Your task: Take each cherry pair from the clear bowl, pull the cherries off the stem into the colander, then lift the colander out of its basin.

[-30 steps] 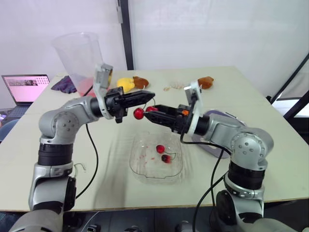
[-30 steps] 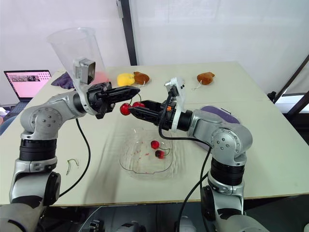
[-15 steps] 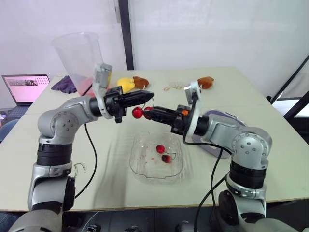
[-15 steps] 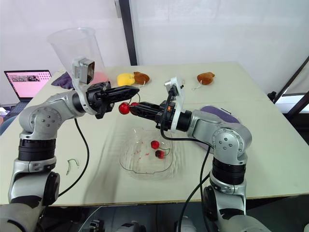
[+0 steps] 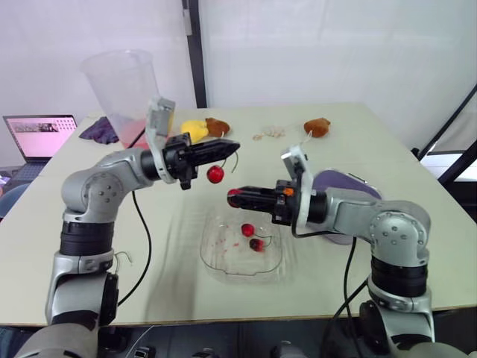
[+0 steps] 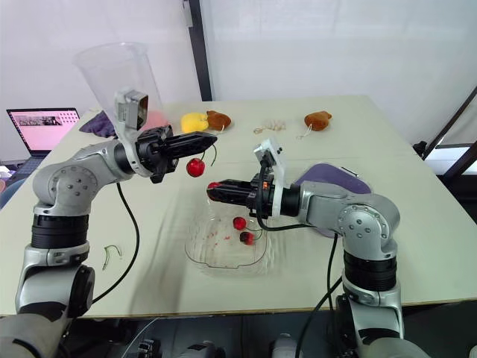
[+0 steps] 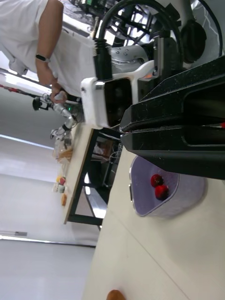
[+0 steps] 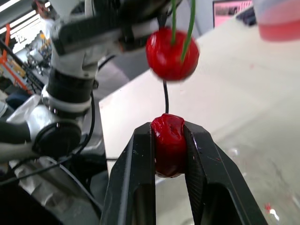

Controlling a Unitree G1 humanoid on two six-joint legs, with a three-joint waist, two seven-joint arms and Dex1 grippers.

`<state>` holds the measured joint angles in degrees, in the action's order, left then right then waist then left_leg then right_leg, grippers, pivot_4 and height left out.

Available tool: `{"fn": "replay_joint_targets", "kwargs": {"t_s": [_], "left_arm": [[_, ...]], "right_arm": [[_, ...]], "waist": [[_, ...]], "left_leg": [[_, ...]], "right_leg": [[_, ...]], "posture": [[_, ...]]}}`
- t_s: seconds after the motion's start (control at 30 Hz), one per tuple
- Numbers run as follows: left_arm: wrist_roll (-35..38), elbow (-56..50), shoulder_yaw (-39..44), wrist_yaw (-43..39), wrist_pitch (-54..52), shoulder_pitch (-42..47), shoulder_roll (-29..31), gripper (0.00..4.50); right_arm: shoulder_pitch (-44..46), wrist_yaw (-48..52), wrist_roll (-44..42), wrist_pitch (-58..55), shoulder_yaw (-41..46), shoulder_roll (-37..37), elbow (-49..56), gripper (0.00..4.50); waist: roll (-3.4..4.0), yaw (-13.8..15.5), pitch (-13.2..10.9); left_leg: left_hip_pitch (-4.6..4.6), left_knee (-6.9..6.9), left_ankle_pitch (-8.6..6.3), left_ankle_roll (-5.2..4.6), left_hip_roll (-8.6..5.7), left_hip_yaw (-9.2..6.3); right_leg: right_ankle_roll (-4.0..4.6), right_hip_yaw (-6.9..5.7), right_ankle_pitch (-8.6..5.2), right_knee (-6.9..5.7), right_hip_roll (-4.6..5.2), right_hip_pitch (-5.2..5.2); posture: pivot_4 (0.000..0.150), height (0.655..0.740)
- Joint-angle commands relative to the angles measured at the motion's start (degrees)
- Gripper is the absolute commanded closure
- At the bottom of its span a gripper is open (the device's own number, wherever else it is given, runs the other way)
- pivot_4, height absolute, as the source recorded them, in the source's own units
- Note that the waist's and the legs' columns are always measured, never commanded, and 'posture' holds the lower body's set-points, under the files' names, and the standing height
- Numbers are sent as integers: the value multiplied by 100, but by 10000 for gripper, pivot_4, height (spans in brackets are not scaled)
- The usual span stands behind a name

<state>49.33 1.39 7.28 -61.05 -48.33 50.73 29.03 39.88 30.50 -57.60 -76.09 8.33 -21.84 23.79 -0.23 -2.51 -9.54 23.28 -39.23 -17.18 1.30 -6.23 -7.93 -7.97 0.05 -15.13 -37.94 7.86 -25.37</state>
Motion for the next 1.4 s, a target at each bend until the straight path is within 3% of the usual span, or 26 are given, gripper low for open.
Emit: {"fn": "replay_joint_targets", "kwargs": {"t_s": [0.03, 0.13, 0.2, 0.4, 0.53, 0.7, 0.8, 1.0, 1.2, 1.4], "left_arm": [[76, -254, 55, 40, 54, 31, 6, 45000], [95, -298, 118, 119, 44, -27, 7, 45000], [79, -312, 123, 131, 63, -97, 7, 45000], [-102, -136, 1, 91, 259, -84, -75, 45000], [-181, -175, -57, 88, 327, -139, -109, 45000], [-280, -164, -115, 157, 373, -212, -67, 45000], [-240, -155, -115, 124, 337, -227, -62, 45000], [-144, -240, -58, 244, 340, -281, -190, 45000], [-12, -161, -18, 183, 294, -93, -287, 45000], [80, -135, -42, 110, 265, -1, -343, 45000]], "right_arm": [[-80, -62, -402, -47, 267, -220, 304, 39023], [32, -213, -777, -88, 957, -761, 216, 39023], [-1, -97, -503, 60, 1130, -1420, 61, 39023], [-1073, 1061, 1487, 1813, 410, -3560, -665, 39023], [-1608, 1490, 2450, 2993, 39, -3890, -1522, 39023], [-1561, 1784, 2932, 3202, -371, -3946, -1781, 39023], [-1464, 1835, 3092, 3175, -417, -3953, -1857, 28285], [-1172, 2110, 3343, 3287, -268, -4345, -1748, 263], [-573, 2365, 2606, 2769, 132, -4186, -1356, 263], [43, 2148, 1039, 1842, 577, -3200, -744, 263]], "waist": [[0, 3, 0], [0, 16, 0], [0, 46, 0], [-3, 123, 0], [-5, 133, 0], [-3, 135, 0], [-3, 155, 0], [-3, 190, 0], [-3, 161, 0], [-3, 172, 0]], "left_leg": [[0, 0, 0, 0, 0, 0], [0, 0, 0, 0, -1, 2], [1, 0, 0, 0, -2, 1], [0, -1, 0, -1, 2, 14], [-5, 0, 0, -2, 8, 29], [-6, 1, 0, -1, 11, 31], [-6, 0, 0, -1, 11, 29], [-5, 0, 0, -1, 7, 27], [-5, 3, 0, -1, 14, 28], [-5, 1, 0, -1, 13, 25]], "right_leg": [[0, 0, 0, 0, 0, 1], [0, 0, 0, 2, 1, 1], [0, 0, 0, 2, 2, 3], [0, -1, 0, 34, -5, 8], [0, 4, 0, 41, -6, 13], [0, 10, 0, 39, -8, 8], [0, 10, 0, 44, -8, 10], [0, 9, 0, 49, -6, 12], [0, 9, 0, 50, -10, 12], [0, 8, 0, 53, -9, 15]], "posture": [[1500, 7400], [1500, 7400], [1500, 7400], [1500, 7400], [1500, 7400], [1500, 7400], [1500, 7400], [1500, 7400], [1500, 7400], [1500, 7400]]}}
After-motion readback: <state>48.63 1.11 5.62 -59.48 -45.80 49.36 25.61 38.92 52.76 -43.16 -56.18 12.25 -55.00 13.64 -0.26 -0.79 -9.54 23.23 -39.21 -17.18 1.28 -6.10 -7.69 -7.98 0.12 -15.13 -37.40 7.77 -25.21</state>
